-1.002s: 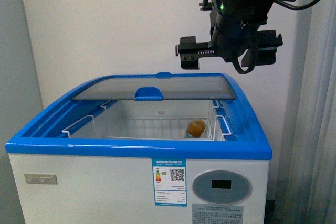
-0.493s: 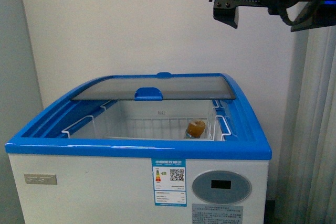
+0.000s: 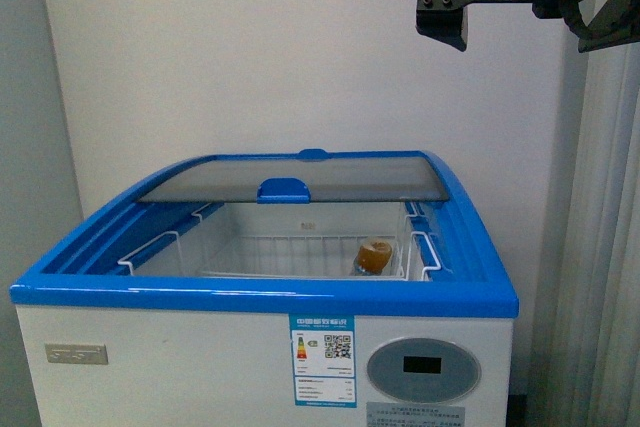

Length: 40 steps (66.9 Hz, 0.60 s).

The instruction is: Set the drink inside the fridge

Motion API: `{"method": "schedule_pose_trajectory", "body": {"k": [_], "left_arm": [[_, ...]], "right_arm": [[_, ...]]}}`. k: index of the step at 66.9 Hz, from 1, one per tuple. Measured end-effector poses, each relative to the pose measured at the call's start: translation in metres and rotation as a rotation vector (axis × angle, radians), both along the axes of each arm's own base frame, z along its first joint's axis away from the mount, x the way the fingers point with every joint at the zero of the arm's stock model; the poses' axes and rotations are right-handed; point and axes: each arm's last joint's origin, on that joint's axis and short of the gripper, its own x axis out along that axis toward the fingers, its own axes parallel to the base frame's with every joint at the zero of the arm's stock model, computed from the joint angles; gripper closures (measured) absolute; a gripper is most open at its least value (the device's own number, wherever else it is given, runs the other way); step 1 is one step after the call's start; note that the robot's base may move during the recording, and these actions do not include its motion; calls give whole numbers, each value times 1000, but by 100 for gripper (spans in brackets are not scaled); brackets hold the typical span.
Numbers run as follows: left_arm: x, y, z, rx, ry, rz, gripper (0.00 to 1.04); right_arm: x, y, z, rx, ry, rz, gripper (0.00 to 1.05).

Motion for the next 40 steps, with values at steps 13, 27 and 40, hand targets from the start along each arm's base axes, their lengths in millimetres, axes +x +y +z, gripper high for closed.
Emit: {"method": "schedule_pose_trajectory", "body": {"k": [13,27,40], "left_arm": [[0,0,0,0,0,0,102],[0,0,0,0,0,0,102],[0,0,0,0,0,0,102]], "right_arm": [[10,-18,4,-33,27,-111,8],[9,-24,16,-48,20,-154,8],[-2,-34,17,-12,-108,101,20]]}}
